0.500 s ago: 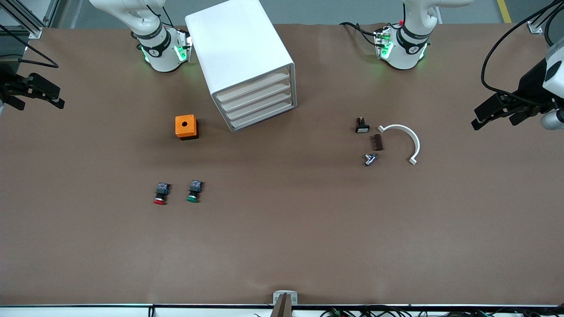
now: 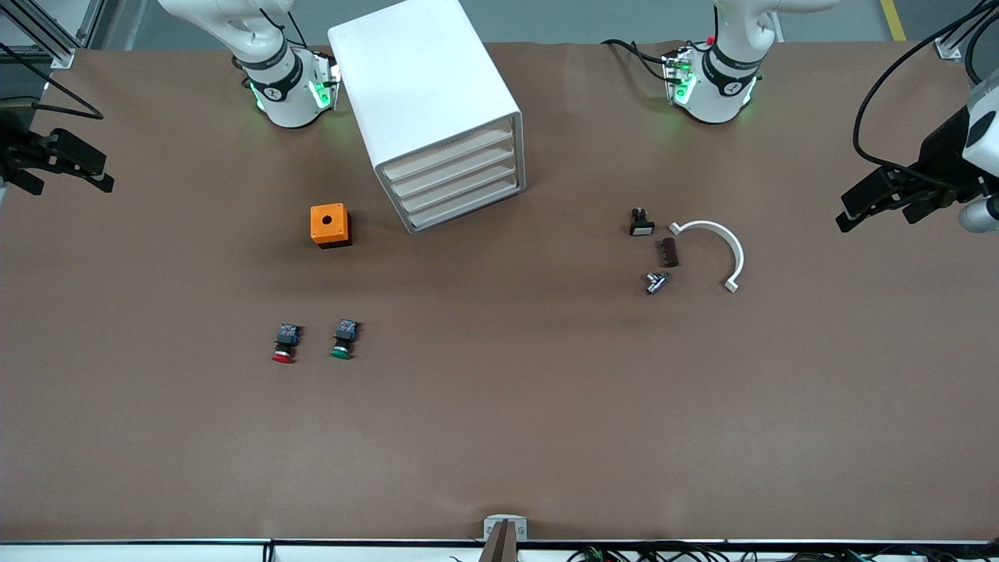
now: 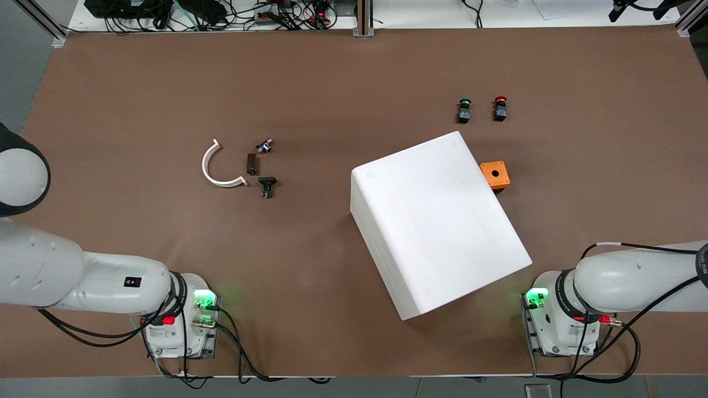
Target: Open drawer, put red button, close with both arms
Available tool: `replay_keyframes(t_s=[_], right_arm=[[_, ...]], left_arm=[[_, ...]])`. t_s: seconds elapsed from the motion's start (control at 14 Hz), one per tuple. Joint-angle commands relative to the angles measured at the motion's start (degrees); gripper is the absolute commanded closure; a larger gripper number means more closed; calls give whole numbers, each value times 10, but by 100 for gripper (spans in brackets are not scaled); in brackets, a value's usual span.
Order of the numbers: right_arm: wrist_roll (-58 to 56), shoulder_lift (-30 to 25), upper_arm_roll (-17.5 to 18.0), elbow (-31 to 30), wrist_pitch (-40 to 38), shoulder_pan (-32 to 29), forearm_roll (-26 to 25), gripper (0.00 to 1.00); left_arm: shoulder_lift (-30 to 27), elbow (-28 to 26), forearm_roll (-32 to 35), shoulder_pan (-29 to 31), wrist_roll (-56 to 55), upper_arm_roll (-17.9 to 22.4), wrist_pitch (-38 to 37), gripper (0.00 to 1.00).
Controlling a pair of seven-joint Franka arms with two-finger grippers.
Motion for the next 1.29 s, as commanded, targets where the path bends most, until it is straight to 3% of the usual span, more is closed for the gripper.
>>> replay_keyframes(t_s=[0.0,0.64,1.0,1.21], right_arm=[[4,-7,0,0,-1,2,-2,0],[3,-4,-1,7,-6,2,-5,0],[3,-4,0,7,-8,2,-5,0],[3,-4,0,7,-8,3,-5,0]], left_arm=[[15,8,11,3,-3,-3,-23,0],[154,16,-6,-5,-19,-1,-27,0],[247,59,-11,-48,-201,-10,-21,0],[273,69,-12,-56,-295,-18,-20,0]])
